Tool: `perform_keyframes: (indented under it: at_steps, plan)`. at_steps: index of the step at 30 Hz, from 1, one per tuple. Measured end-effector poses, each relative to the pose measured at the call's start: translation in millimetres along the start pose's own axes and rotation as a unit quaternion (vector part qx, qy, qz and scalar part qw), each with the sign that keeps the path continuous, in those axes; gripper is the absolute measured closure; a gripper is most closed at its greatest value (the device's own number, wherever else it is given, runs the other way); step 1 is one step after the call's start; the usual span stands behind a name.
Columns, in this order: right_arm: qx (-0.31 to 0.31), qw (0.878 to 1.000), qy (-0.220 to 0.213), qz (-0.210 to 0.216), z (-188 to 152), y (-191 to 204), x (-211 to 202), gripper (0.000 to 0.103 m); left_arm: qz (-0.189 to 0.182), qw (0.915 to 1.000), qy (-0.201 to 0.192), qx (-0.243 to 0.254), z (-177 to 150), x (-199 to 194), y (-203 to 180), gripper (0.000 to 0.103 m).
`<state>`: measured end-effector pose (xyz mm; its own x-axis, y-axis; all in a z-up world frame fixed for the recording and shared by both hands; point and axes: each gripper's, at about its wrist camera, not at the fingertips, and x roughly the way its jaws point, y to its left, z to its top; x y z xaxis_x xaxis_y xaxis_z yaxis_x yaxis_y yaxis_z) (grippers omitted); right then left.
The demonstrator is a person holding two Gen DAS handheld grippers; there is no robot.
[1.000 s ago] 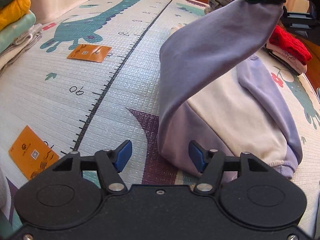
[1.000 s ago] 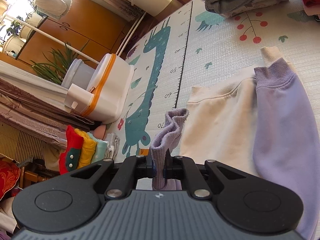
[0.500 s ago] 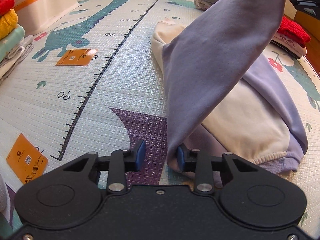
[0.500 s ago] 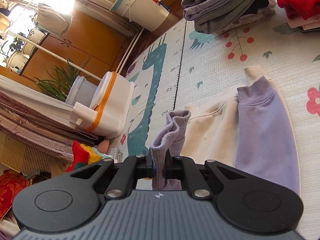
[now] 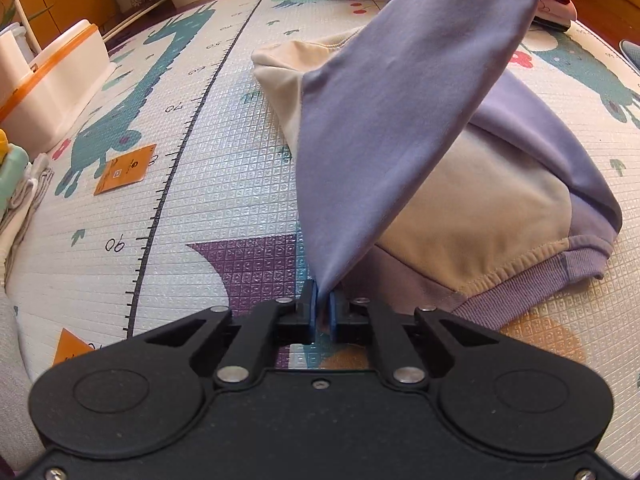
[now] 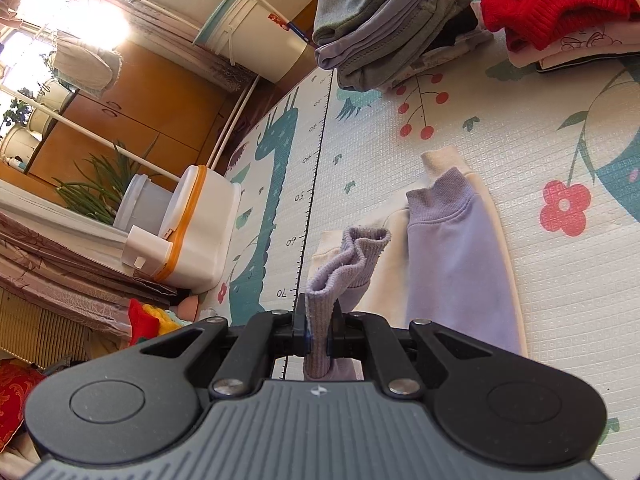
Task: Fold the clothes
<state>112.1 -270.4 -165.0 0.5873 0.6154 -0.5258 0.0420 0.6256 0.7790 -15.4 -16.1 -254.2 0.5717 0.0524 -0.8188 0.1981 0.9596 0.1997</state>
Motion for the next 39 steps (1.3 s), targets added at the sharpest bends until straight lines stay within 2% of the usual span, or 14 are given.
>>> perform_keyframes:
  at_steps: [6, 8, 10, 12, 14, 15, 17, 19, 23, 30, 36, 38, 39]
  plan:
    - [0.017, 0.999, 0.003, -0.031, -9.2, -29.8, -11.7, 0.094, 0.002, 0.9998, 0.007, 0.017, 0.7, -1.1, -3.6, 0.099]
    - [0.026, 0.998, 0.008, -0.049, -14.1, -41.0, -11.6, 0.094, -0.046, 0.9987, 0.02, 0.002, 4.4, -3.9, 5.3, 0.098]
    - [0.029, 0.998, 0.017, -0.057, -20.6, -51.0, -7.6, 0.094, -0.101, 0.9945, 0.018, -0.023, 12.6, -10.8, 20.5, 0.083]
    - [0.025, 0.998, 0.026, -0.052, -26.1, -54.2, -1.6, 0.094, -0.139, 0.9885, -0.008, -0.058, 32.6, -20.2, 41.3, 0.076]
    - [0.014, 0.998, 0.033, -0.048, -29.8, -50.6, 4.4, 0.093, -0.152, 0.9811, -0.036, -0.114, 57.1, -21.7, 62.3, 0.071]
    - [0.007, 0.998, 0.036, -0.047, -31.1, -47.3, 7.1, 0.093, -0.154, 0.9765, -0.044, -0.145, 69.7, -17.7, 72.5, 0.06]
    - [-0.007, 0.998, 0.042, -0.045, -33.4, -41.0, 12.3, 0.093, -0.154, 0.9645, -0.056, -0.207, 95.2, -6.8, 92.8, 0.06]
    - [-0.01, 0.998, 0.042, -0.038, -32.2, -38.4, 13.1, 0.093, -0.16, 0.9478, -0.065, -0.268, 115.3, 10.5, 115.9, 0.06]
    - [-0.01, 0.999, 0.039, -0.02, -28.8, -37.1, 13.6, 0.093, -0.189, 0.9031, -0.054, -0.382, 138.1, 57.6, 158.5, 0.06]
    - [-0.005, 0.999, 0.046, 0.0, -28.2, -42.8, 19.9, 0.093, -0.238, 0.8653, -0.036, -0.44, 141.3, 111.3, 170.4, 0.06]
    - [0.003, 0.999, 0.044, 0.012, -24.4, -47.3, 20.3, 0.093, -0.28, 0.8289, -0.022, -0.484, 143.2, 156.2, 178.9, 0.061]
    - [0.007, 0.999, 0.042, 0.022, -23.3, -47.3, 21.9, 0.093, -0.293, 0.8158, -0.017, -0.498, 143.9, 171.2, 181.8, 0.077]
    - [0.008, 0.999, 0.042, 0.027, -23.0, -46.6, 23.4, 0.093, -0.296, 0.8154, -0.024, -0.497, 144.6, 170.4, 181.9, 0.091]
